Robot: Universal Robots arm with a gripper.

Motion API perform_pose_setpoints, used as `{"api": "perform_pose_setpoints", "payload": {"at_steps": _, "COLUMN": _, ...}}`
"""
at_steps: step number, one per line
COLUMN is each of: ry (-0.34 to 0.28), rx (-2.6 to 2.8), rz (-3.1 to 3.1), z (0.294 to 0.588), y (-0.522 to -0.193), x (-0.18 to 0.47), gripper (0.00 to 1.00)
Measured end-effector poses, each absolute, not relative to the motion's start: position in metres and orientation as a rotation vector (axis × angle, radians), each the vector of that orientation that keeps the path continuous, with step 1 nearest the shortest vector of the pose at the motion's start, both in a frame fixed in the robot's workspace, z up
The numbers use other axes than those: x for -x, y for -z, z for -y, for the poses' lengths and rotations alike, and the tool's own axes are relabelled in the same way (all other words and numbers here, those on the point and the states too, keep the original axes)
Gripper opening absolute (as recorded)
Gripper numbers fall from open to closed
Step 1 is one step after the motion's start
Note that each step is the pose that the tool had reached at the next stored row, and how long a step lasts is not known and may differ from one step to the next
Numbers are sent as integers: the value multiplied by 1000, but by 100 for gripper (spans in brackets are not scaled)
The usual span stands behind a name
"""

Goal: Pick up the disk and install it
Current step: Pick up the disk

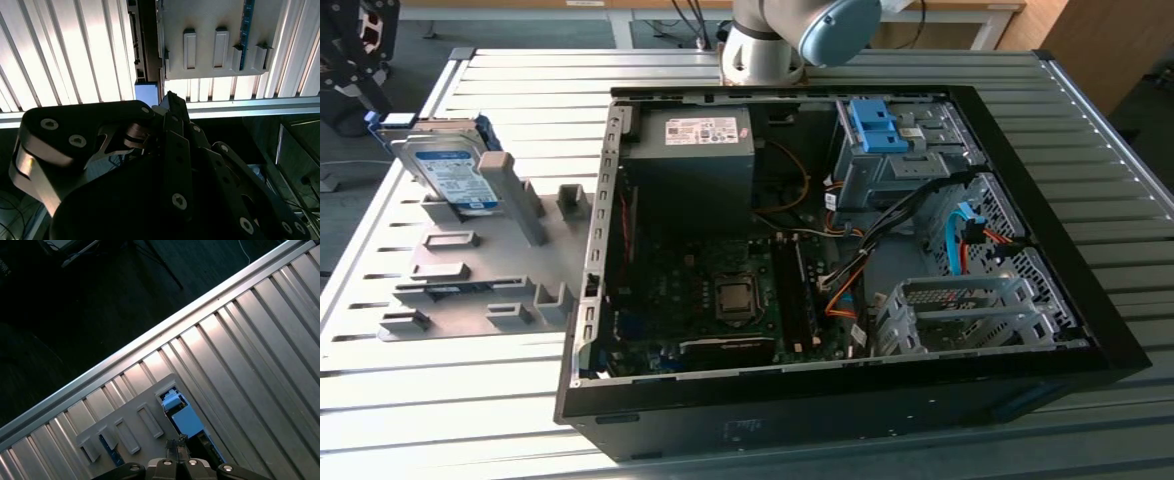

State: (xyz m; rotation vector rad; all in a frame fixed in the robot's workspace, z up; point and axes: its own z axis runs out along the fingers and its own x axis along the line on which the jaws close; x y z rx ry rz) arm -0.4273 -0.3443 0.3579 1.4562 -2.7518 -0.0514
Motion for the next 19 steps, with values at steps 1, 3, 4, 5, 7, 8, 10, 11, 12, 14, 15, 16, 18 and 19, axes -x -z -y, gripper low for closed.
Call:
{"api": "perform_pose_setpoints", "payload": {"at_steps": 1, "ry": 51, "rx": -1456, "rz": 2752, "z": 344, "y": -358, "x": 427, "gripper": 11}}
{"api": "perform_pose_setpoints", "payload": {"at_steps": 3, "ry": 51, "rx": -1457, "rz": 2752, "z": 344, "y": -358, "x": 427, "gripper": 11}}
{"api": "perform_pose_setpoints", "payload": {"at_steps": 4, "ry": 51, "rx": -1457, "rz": 2751, "z": 344, "y": -358, "x": 427, "gripper": 11}}
{"api": "perform_pose_setpoints", "payload": {"at_steps": 5, "ry": 51, "rx": -1458, "rz": 2751, "z": 344, "y": -358, "x": 427, "gripper": 11}}
{"api": "perform_pose_setpoints", "payload": {"at_steps": 7, "ry": 51, "rx": -1475, "rz": 2741, "z": 344, "y": -358, "x": 427, "gripper": 11}}
{"api": "perform_pose_setpoints", "payload": {"at_steps": 8, "ry": 51, "rx": -1492, "rz": 2732, "z": 344, "y": -358, "x": 427, "gripper": 11}}
{"api": "perform_pose_setpoints", "payload": {"at_steps": 10, "ry": 50, "rx": -1537, "rz": 2707, "z": 344, "y": -358, "x": 427, "gripper": 11}}
{"api": "perform_pose_setpoints", "payload": {"at_steps": 11, "ry": 50, "rx": -1560, "rz": 2693, "z": 344, "y": -357, "x": 427, "gripper": 11}}
{"api": "perform_pose_setpoints", "payload": {"at_steps": 12, "ry": 49, "rx": -1584, "rz": 2679, "z": 344, "y": -357, "x": 427, "gripper": 11}}
{"api": "perform_pose_setpoints", "payload": {"at_steps": 14, "ry": 48, "rx": -1631, "rz": 2649, "z": 344, "y": -357, "x": 427, "gripper": 11}}
{"api": "perform_pose_setpoints", "payload": {"at_steps": 15, "ry": 48, "rx": -1655, "rz": 2634, "z": 344, "y": -357, "x": 427, "gripper": 11}}
{"api": "perform_pose_setpoints", "payload": {"at_steps": 16, "ry": 47, "rx": -1681, "rz": 2618, "z": 344, "y": -357, "x": 427, "gripper": 11}}
{"api": "perform_pose_setpoints", "payload": {"at_steps": 18, "ry": 47, "rx": -1727, "rz": 2587, "z": 344, "y": -357, "x": 427, "gripper": 11}}
{"api": "perform_pose_setpoints", "payload": {"at_steps": 19, "ry": 46, "rx": -1750, "rz": 2571, "z": 344, "y": -356, "x": 427, "gripper": 11}}
